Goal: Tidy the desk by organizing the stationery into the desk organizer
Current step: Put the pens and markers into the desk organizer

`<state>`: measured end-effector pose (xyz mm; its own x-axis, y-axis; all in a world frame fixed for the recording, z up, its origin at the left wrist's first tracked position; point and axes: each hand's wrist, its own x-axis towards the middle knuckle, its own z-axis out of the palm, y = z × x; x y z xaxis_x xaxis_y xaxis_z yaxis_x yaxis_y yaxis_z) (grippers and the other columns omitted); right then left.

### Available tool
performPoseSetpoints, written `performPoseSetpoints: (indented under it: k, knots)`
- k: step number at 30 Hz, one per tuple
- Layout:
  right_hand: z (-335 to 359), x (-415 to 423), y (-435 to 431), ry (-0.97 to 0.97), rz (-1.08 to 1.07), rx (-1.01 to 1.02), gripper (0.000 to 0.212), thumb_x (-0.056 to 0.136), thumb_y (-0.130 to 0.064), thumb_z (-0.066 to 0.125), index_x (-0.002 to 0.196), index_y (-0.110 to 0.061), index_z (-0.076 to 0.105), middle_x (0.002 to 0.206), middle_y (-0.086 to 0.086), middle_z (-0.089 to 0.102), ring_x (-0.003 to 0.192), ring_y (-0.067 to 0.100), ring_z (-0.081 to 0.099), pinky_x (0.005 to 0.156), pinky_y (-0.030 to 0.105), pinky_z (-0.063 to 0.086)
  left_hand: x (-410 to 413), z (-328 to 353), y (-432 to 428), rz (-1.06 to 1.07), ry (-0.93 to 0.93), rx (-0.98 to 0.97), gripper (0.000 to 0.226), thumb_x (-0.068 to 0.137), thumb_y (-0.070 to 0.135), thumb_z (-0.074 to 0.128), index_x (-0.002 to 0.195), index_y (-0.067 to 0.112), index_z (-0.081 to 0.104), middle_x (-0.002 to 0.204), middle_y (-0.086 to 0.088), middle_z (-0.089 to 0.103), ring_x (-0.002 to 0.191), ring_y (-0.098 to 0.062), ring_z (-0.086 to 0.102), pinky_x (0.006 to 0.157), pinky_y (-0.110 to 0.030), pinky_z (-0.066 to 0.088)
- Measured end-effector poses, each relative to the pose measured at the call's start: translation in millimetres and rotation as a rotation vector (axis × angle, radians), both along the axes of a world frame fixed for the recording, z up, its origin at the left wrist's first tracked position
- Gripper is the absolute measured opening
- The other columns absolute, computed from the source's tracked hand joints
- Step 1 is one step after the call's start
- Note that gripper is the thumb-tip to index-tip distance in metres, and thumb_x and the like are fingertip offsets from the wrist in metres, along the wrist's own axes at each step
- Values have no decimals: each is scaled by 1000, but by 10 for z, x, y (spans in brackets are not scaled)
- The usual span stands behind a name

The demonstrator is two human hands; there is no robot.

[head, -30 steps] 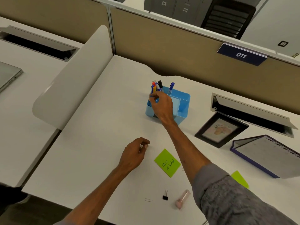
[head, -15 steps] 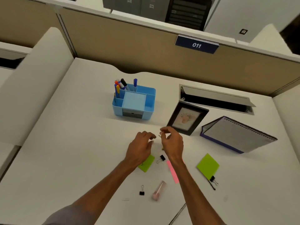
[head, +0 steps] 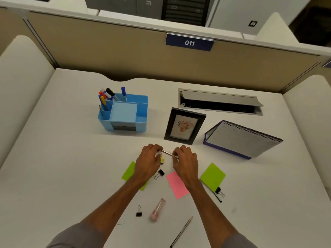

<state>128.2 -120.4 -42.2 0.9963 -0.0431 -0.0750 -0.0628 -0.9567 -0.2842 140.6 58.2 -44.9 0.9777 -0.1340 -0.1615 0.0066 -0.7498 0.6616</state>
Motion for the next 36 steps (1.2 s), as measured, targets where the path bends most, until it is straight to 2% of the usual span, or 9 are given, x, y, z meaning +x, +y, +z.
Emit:
performPoseSetpoints:
  k: [6,12,15,18,21,25,28,32,36]
  knots:
    - [-16,-29,-19,18,-23,35,9,95,-20,67,102,-25,67,104,-6,64,100,17,57,80,34,46,-8,1,14,89,12,-33,22,101,12,60,115,21,74,114,2,74,108,-17,65,92,-30,53]
    - [81,-97,92,-20,-63,94,10,92,-19,69,99,-25,66,102,-7,64,100,17,58,80,34,43,-60,127,169,198,97,-116,14,101,17,66,106,21,79,106,5,79,91,-7,67,87,-23,53]
    - [187,-143,258,-59,-72,187,12,91,-20,70,98,-28,65,103,-11,61,98,14,58,79,34,43,-101,152,248,267,137,-236,14,100,31,69,106,23,78,97,6,81,84,-8,74,89,-36,62]
    - [305,-166,484,-58,-54,292,12,92,-23,70,98,-31,63,103,-15,60,91,10,60,79,33,42,-141,262,316,313,171,-422,35,97,49,72,116,20,75,94,2,82,84,-9,78,90,-40,64]
    - [401,-155,695,-70,-31,370,11,94,-27,70,99,-33,63,104,-17,59,84,7,60,81,32,41,-155,418,372,372,141,-586,31,98,43,72,116,17,74,95,1,82,87,-9,79,89,-42,65]
    - [522,-103,928,-125,3,463,10,95,-30,70,100,-36,64,104,-18,61,78,5,61,81,33,45,-102,600,547,450,74,-663,24,101,35,69,109,13,72,92,-3,81,87,-13,80,86,-44,66]
    - [567,-88,1021,-147,12,484,10,96,-31,69,103,-36,64,105,-20,63,78,5,62,83,34,48,3,719,777,484,-5,-626,23,101,38,69,108,16,72,93,2,81,86,-11,79,85,-43,66]
    - [482,-193,1051,-125,12,480,9,97,-29,67,102,-36,64,103,-20,63,81,4,61,84,35,50,256,851,1187,500,-173,-423,28,102,45,65,116,22,72,105,4,78,93,-11,75,85,-41,65]
    - [338,-362,1028,-102,17,432,15,95,-23,68,98,-37,64,100,-20,63,88,5,58,81,32,46,616,1056,1656,510,-348,-275,26,104,41,63,117,20,72,110,2,76,94,-14,72,77,-24,57]
